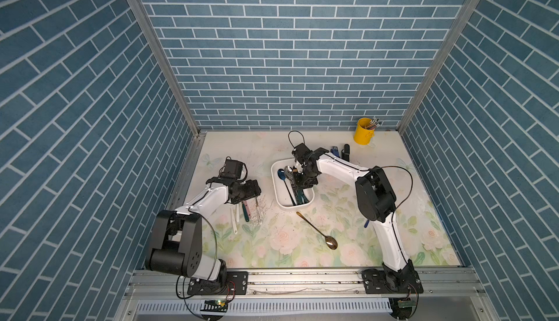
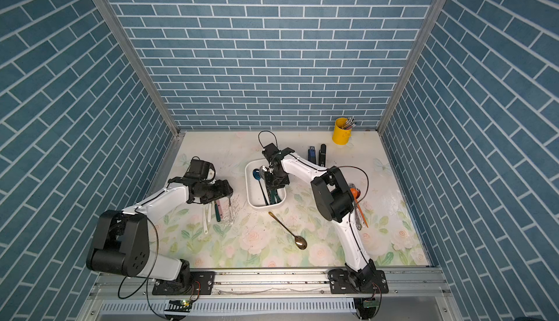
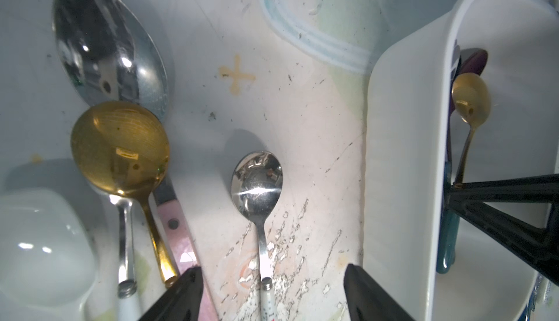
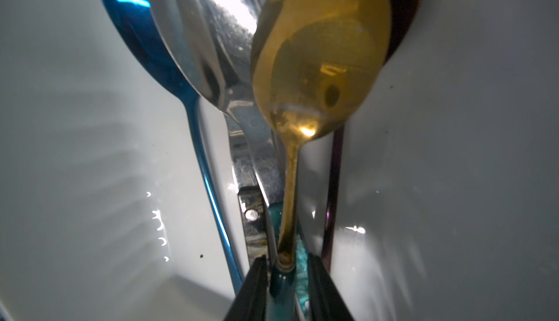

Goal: Put the spoon into the storage box
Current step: Place the spoon in the storage box, then pick up the spoon from the center of the board.

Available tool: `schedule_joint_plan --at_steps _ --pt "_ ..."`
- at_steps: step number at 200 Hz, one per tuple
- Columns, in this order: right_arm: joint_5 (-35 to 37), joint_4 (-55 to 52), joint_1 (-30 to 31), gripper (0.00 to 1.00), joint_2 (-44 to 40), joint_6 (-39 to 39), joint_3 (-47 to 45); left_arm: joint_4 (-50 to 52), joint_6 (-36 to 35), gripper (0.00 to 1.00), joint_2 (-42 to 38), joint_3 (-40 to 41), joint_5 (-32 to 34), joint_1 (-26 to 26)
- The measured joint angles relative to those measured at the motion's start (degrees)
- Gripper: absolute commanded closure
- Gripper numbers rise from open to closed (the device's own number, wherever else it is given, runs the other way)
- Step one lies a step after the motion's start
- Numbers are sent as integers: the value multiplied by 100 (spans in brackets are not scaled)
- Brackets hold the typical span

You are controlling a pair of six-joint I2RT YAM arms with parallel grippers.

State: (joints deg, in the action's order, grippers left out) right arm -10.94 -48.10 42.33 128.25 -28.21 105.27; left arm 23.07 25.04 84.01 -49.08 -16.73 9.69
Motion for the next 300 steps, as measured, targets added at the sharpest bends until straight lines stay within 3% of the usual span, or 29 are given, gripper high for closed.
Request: schedule_joint_plan --at_steps 51,91,144,222,300 --pt "284 -120 0 65 -203 -4 391 87 -151 21 0 -428 190 330" --pt "743 -179 -92 64 -957 -31 286 140 -315 21 37 -741 382 715" --pt "1303 -111 -785 64 -2647 -181 -1628 232 -562 21 361 -1147 616 1220" --pt "1672 -85 -1744 58 -4192 -496 -4719 326 -765 20 468 -1338 673 1241" --pt "1681 4 -2415 57 -4297 -481 -5451 326 -772 20 516 -1335 662 1241"
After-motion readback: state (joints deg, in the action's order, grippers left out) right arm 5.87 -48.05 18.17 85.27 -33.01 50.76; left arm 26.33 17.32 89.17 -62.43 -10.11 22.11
